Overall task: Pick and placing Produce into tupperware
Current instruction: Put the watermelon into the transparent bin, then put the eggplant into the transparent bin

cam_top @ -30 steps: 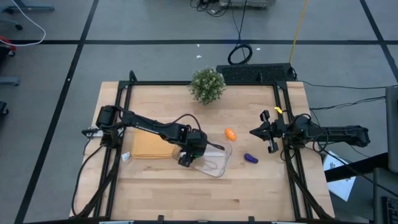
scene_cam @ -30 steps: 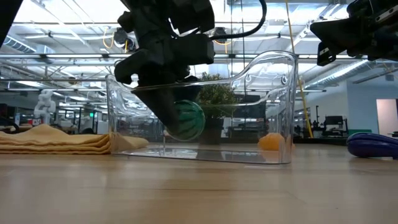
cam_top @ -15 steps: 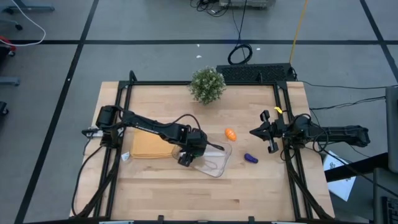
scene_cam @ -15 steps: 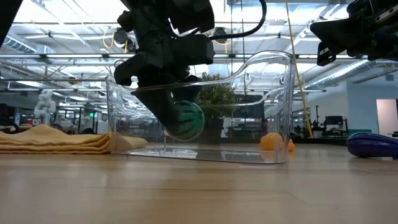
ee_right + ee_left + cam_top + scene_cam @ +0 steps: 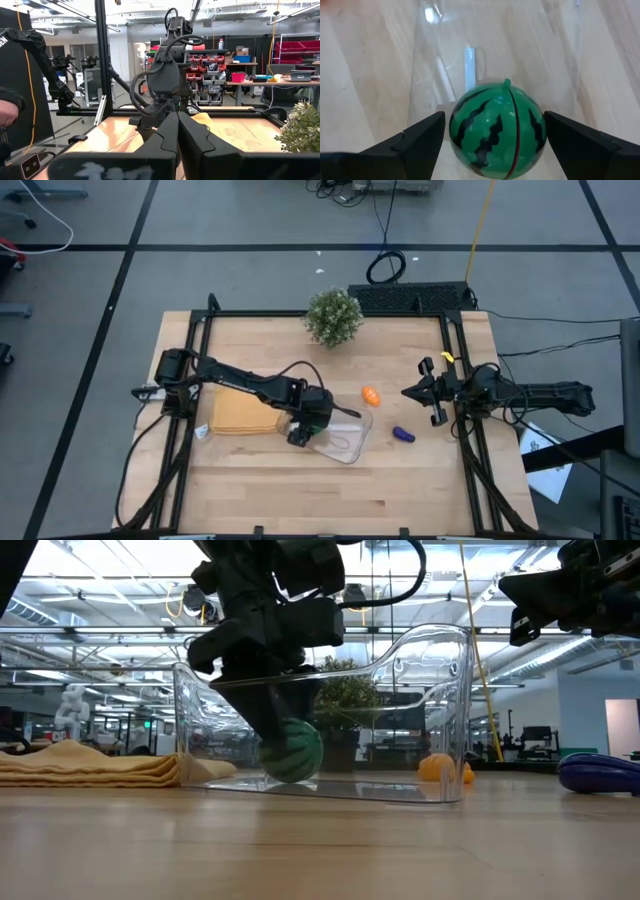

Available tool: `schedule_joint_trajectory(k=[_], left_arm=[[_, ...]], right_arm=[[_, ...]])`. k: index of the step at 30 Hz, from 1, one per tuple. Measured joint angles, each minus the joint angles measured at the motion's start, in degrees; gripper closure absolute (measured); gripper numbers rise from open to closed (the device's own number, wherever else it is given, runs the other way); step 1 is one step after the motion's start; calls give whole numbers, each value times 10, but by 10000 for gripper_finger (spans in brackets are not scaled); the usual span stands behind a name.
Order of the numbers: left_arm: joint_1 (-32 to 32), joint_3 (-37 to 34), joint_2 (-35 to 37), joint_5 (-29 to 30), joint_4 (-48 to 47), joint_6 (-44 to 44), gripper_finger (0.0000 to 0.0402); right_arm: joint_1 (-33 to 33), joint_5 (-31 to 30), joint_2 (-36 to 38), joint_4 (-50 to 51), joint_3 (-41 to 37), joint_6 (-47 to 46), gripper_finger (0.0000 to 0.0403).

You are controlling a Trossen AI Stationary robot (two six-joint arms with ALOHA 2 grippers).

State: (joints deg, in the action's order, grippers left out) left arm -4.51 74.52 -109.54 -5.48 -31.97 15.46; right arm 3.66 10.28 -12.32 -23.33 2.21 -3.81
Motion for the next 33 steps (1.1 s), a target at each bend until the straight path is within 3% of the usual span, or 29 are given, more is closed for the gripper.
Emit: schedule_joint_trajectory(k=[12, 22, 27, 33], left_arm=[[-1, 35, 8, 11, -15, 18, 60], [-13, 116, 20, 86, -109, 16, 64], [-20, 121, 37, 123, -136, 9, 137], [-19, 122, 58, 148, -190, -12, 294]], right_arm=[[0, 0, 0, 0, 0, 0, 403], [0, 0, 0, 0, 0, 0, 403], [0, 0, -2, 2, 0, 0, 403], [0, 0, -8, -2, 0, 0, 403]])
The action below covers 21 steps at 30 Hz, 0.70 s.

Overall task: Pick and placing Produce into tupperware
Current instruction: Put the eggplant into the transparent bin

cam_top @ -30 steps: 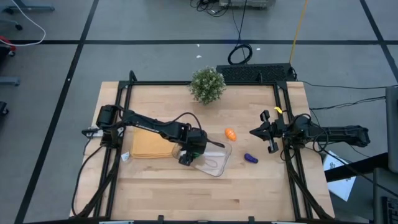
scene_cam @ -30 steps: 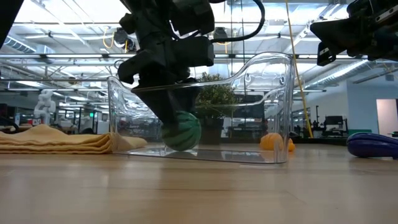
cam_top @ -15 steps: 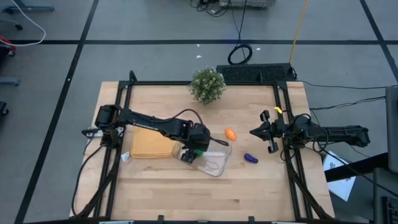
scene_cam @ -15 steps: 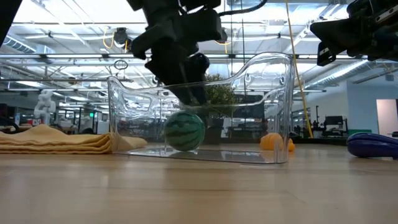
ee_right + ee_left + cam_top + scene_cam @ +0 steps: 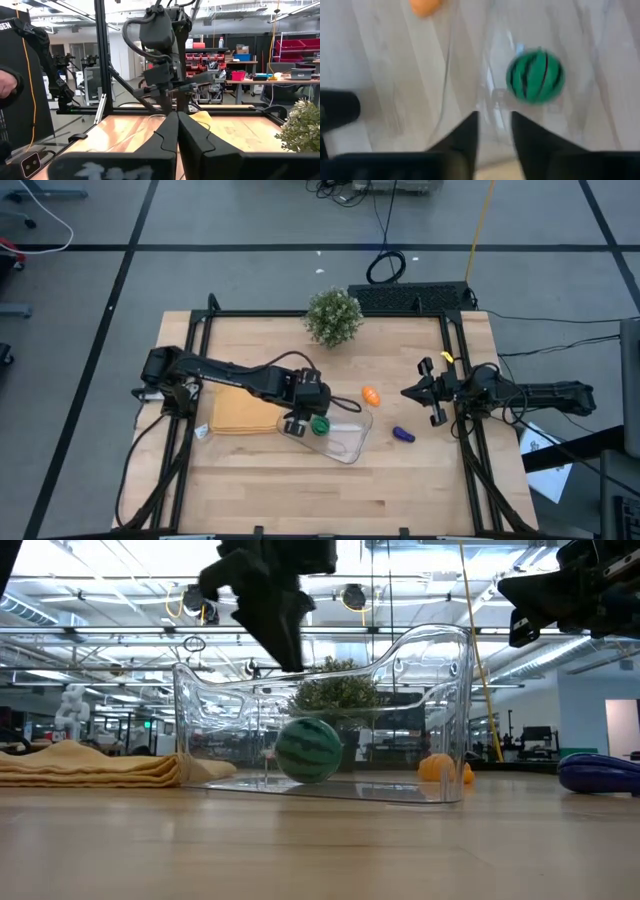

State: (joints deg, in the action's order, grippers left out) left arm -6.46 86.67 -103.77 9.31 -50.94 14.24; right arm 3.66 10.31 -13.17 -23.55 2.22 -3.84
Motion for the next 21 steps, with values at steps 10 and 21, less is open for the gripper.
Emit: schedule_joint_trajectory(k=[10, 21], left_arm=[[-1, -1, 33, 5, 3, 0, 388], [-20, -1, 171, 47, 15, 4, 400]], right_arm=[[0, 0, -9, -4, 0, 1, 403], [0, 0, -17, -8, 0, 0, 403]])
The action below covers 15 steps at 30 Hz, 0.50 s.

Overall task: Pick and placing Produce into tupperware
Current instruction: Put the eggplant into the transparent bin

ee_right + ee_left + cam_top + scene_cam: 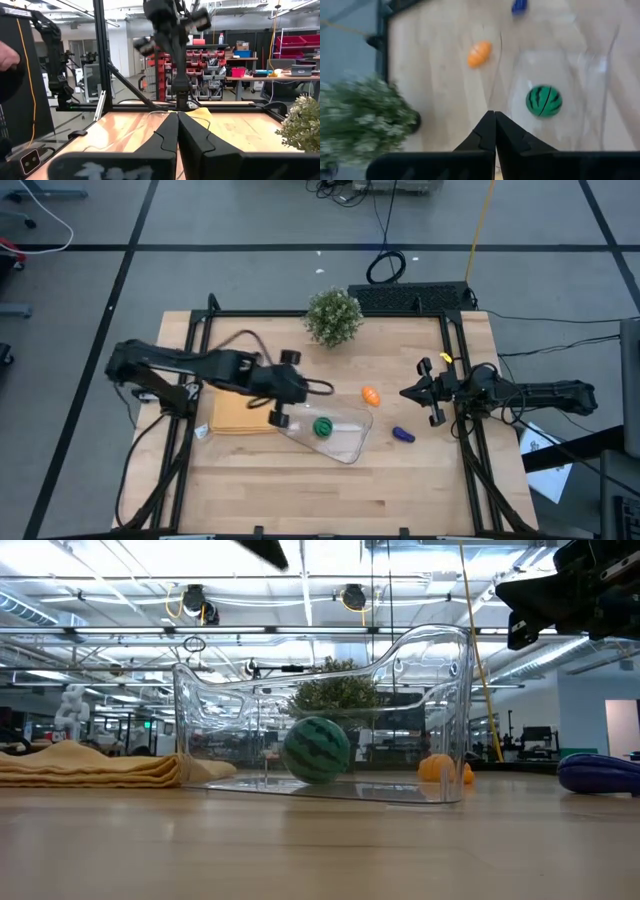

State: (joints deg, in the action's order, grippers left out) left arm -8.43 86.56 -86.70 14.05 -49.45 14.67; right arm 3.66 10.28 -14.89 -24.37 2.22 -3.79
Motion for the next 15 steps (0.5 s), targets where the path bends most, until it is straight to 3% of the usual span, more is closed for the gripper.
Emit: schedule_joint_trajectory(k=[9, 15], left_arm=[[-5, -44, 147, 30, 33, -4, 401], [24, -152, 274, 59, 101, -45, 401]], right_arm=[[0, 0, -2, -3, 0, 0, 403], [0, 0, -2, -3, 0, 1, 403]])
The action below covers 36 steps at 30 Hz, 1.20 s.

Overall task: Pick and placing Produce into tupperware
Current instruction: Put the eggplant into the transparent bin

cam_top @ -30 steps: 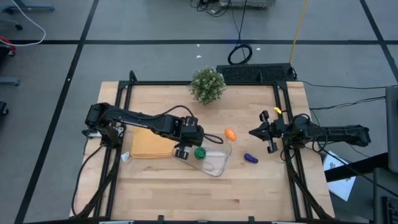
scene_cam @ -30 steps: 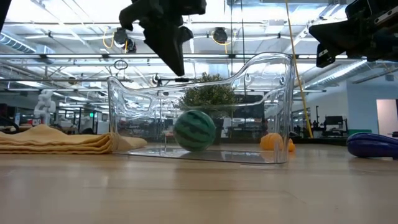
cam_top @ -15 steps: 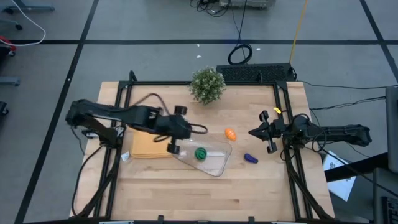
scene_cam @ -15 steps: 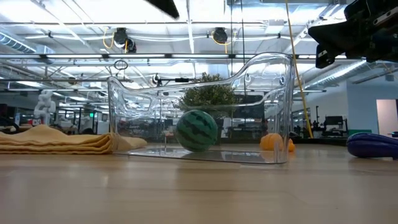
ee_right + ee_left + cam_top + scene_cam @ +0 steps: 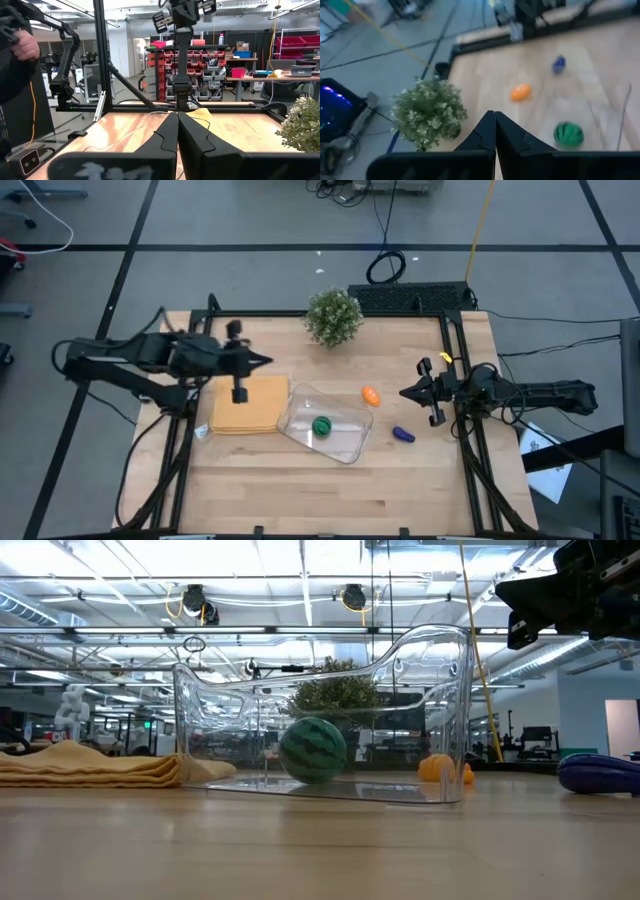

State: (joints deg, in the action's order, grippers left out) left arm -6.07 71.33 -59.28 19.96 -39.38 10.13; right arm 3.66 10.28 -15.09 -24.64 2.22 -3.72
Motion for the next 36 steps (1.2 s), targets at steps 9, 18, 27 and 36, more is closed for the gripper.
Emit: schedule_joint_trajectory(k=[9, 18, 27, 36], left_arm=[[59, -204, 137, -157, 206, -54, 401], [69, -282, 205, -258, 310, -49, 401], [44, -351, 269, -158, 269, -63, 401], [-12, -455, 310, -66, 355, -47, 402]], right_arm=[[0, 0, 0, -4, 0, 1, 403], [0, 0, 0, -4, 0, 0, 403], [0, 0, 0, 4, 0, -1, 403], [0, 0, 0, 9, 0, -1, 403]])
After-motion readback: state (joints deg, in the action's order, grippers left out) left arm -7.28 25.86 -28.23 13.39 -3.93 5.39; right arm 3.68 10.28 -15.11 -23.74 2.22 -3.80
